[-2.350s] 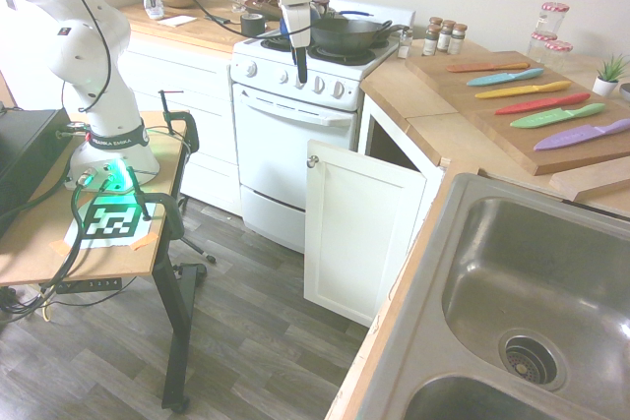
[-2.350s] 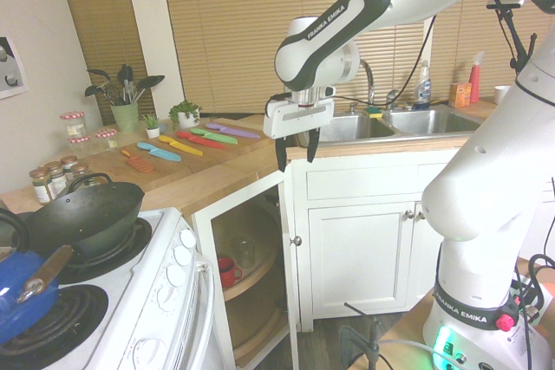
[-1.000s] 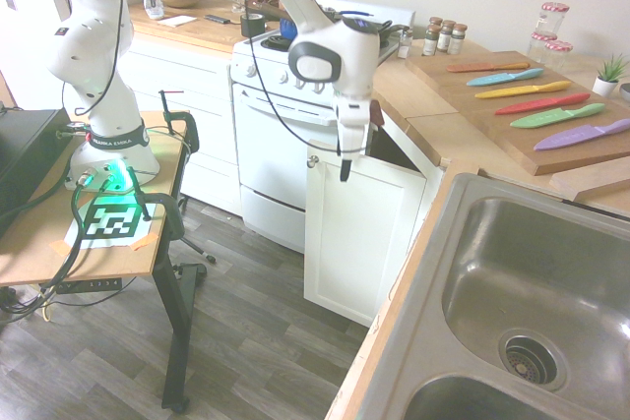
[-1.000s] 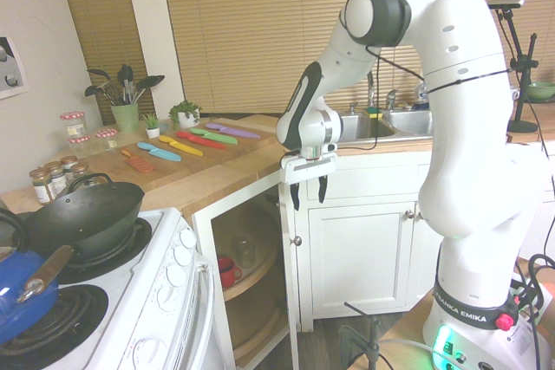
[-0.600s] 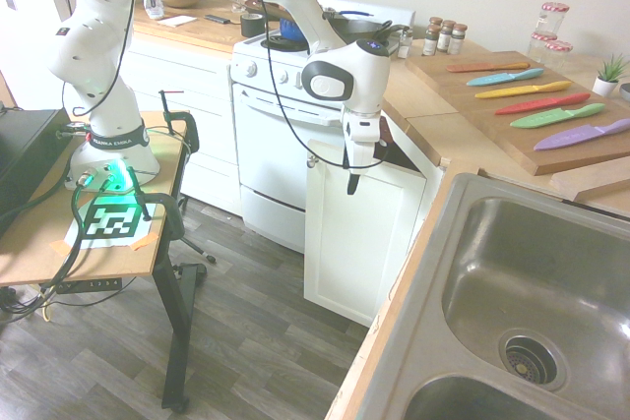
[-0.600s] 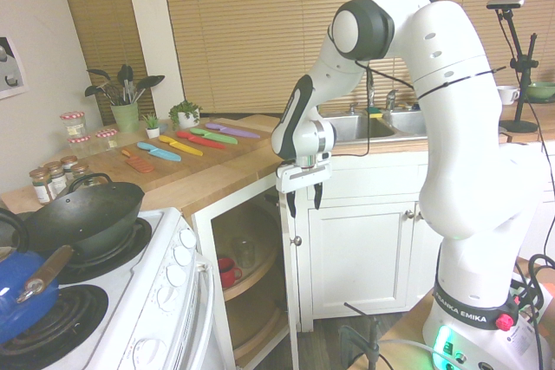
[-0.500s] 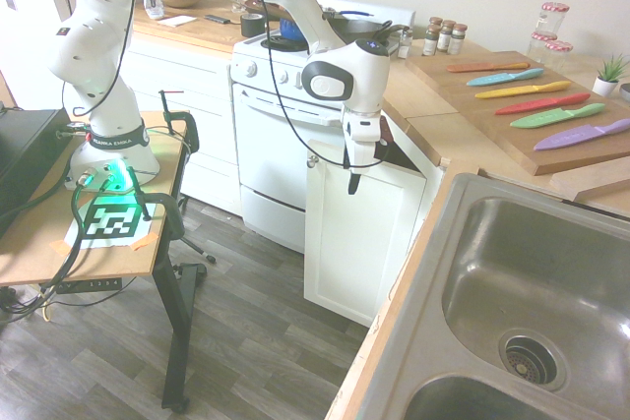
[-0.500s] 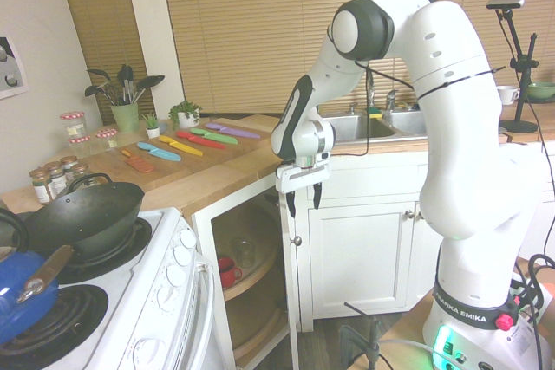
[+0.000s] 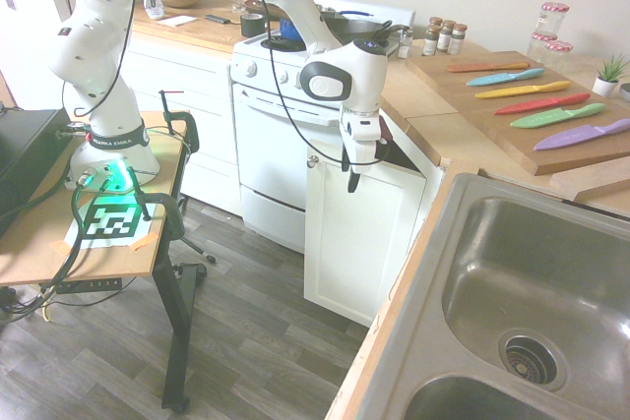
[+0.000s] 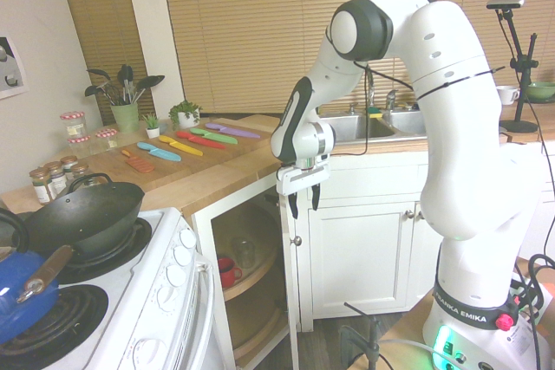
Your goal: Close the cabinet
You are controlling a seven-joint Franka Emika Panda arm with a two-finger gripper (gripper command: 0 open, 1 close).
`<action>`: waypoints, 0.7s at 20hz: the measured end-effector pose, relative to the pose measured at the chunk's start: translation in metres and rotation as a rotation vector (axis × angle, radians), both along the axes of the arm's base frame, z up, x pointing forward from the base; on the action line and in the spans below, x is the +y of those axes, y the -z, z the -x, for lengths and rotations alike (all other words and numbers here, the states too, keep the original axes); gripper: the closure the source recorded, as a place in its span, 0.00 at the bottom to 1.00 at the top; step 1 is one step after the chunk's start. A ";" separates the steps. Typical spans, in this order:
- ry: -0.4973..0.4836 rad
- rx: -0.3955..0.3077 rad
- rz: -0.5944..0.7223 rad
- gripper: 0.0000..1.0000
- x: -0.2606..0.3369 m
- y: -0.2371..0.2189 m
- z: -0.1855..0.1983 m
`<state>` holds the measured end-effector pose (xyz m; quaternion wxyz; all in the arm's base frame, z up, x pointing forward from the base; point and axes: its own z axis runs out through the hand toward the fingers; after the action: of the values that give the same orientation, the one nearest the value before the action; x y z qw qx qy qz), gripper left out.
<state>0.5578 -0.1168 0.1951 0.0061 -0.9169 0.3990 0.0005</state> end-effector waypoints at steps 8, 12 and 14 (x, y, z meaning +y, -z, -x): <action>-0.035 -0.002 0.027 1.00 0.002 0.002 0.003; -0.057 -0.006 0.037 1.00 0.005 0.001 0.006; -0.069 -0.010 0.042 1.00 0.008 0.000 0.008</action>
<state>0.5496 -0.1092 0.1947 -0.0110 -0.9301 0.3670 -0.0123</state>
